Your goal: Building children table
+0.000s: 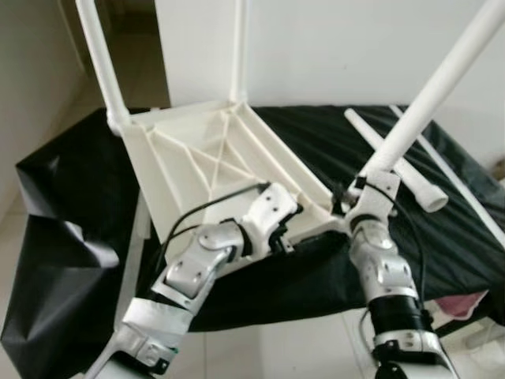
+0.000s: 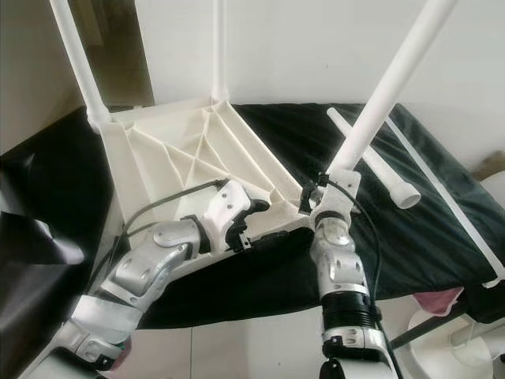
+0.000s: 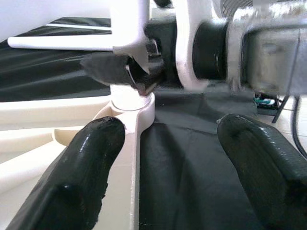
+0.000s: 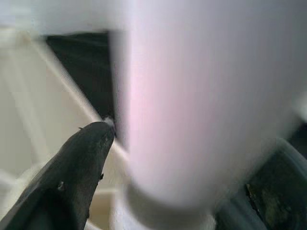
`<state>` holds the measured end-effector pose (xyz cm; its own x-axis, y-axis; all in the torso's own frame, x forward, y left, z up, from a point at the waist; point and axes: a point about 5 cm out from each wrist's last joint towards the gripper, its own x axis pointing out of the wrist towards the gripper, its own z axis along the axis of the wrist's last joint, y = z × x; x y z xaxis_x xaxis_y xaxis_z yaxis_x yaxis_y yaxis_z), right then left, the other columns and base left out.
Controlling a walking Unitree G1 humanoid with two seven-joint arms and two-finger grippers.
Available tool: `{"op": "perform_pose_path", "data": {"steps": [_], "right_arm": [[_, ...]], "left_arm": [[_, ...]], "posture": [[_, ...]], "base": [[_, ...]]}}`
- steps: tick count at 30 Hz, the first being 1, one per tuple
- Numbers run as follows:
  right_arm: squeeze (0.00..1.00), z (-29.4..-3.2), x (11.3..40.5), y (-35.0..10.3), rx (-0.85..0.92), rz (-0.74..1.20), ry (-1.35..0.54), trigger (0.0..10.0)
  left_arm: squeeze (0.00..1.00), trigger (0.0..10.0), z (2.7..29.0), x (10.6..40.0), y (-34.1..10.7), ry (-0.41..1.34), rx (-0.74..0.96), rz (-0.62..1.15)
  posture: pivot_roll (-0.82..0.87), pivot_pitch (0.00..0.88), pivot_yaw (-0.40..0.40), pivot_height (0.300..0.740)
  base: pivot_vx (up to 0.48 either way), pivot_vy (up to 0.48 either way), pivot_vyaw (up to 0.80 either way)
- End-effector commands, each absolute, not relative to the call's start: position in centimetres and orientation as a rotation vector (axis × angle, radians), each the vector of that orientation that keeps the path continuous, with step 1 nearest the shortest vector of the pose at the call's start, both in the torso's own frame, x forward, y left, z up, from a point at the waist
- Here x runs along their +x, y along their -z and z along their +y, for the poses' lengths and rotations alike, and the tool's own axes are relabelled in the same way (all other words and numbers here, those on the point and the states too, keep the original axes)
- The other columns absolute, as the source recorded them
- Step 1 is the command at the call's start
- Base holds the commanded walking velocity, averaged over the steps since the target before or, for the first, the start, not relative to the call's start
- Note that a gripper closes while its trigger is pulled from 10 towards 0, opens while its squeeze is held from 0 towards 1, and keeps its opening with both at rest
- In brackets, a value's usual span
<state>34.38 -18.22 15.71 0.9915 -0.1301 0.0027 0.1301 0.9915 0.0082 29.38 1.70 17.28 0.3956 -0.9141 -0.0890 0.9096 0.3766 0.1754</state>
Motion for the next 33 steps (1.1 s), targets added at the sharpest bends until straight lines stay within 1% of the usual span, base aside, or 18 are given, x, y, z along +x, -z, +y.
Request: {"op": "perform_pose_path", "data": {"steps": [1,3,5,6,7,8,10,11,12,13,22,29,30,31,33], "right_arm": [[0.00,-19.4,34.5,-16.5,-0.045,-0.051,0.069,10.0],[0.00,-19.4,34.5,-16.5,-0.045,-0.051,0.069,10.0],[0.00,-20.2,34.6,-16.6,-0.085,-0.055,0.008,10.0],[0.00,-20.2,34.6,-16.6,-0.085,-0.055,0.008,10.0],[0.00,-20.7,34.5,-16.5,-0.119,-0.055,-0.048,10.0],[0.00,-20.7,34.5,-16.5,-0.119,-0.055,-0.048,10.0],[0.00,-21.8,34.3,-15.9,-0.175,-0.042,-0.125,10.0],[0.00,-22.2,34.2,-15.5,-0.181,-0.018,-0.152,8.2],[0.00,-22.2,34.2,-15.5,-0.181,-0.018,-0.152,8.2],[0.00,-23.2,34.1,-14.5,-0.170,0.025,-0.179,0.0],[0.00,-24.5,34.6,-13.8,-0.123,0.068,-0.221,0.0],[0.00,-24.5,35.1,-14.0,-0.100,0.082,-0.241,0.0],[0.00,-24.5,35.3,-14.0,-0.082,0.089,-0.242,2.7],[0.00,-24.4,35.5,-14.1,-0.066,0.099,-0.248,10.0],[0.00,-24.4,35.7,-14.1,-0.061,0.104,-0.250,10.0]], "left_arm": [[0.00,10.0,1.7,29.2,-17.3,1.170,0.201,-0.019],[0.00,10.0,1.7,29.2,-17.3,1.170,0.201,-0.019],[0.00,10.0,1.6,29.2,-17.3,1.172,0.199,-0.018],[0.00,10.0,1.6,29.2,-17.3,1.172,0.199,-0.018],[0.00,10.0,1.6,29.2,-17.3,1.172,0.198,-0.018],[0.00,10.0,1.6,29.2,-17.3,1.172,0.198,-0.018],[0.00,10.0,1.7,29.2,-17.4,1.171,0.197,-0.019],[0.00,10.0,1.7,29.3,-17.4,1.169,0.197,-0.019],[0.00,10.0,1.7,29.3,-17.4,1.169,0.197,-0.019],[0.00,10.0,1.8,29.4,-17.6,1.164,0.198,-0.023],[0.00,10.0,2.0,29.6,-17.8,1.157,0.200,-0.026],[0.00,10.0,2.0,29.7,-18.0,1.156,0.202,-0.028],[0.00,10.0,2.0,29.7,-17.9,1.155,0.205,-0.027],[0.00,10.0,2.1,29.7,-17.9,1.155,0.205,-0.026],[0.00,10.0,2.1,29.7,-17.9,1.154,0.208,-0.025]], "posture": [[0.05,0.000,-0.052,0.740],[0.05,0.000,-0.052,0.740],[0.05,0.000,-0.049,0.740],[0.05,0.000,-0.049,0.740],[0.05,0.000,-0.050,0.740],[0.05,0.000,-0.050,0.740],[0.05,0.000,-0.046,0.740],[0.05,0.000,-0.046,0.740],[0.05,0.000,-0.046,0.740],[0.05,0.000,-0.043,0.740],[0.05,0.000,-0.023,0.740],[0.06,0.000,-0.021,0.740],[0.06,0.000,-0.021,0.740],[0.06,0.000,-0.018,0.740],[0.06,0.000,-0.018,0.740]], "base": [[0.000,0.000,0.00],[0.000,0.000,0.00],[0.000,0.000,0.00],[0.000,0.000,0.00],[0.000,0.000,0.00],[0.000,0.000,0.00],[0.000,0.000,0.00],[0.000,0.000,0.00],[0.000,0.000,0.00],[0.000,0.000,0.00],[0.000,0.000,0.00],[0.000,0.000,0.00],[0.000,0.000,0.00],[0.000,0.000,0.00],[0.000,0.000,0.00]]}}
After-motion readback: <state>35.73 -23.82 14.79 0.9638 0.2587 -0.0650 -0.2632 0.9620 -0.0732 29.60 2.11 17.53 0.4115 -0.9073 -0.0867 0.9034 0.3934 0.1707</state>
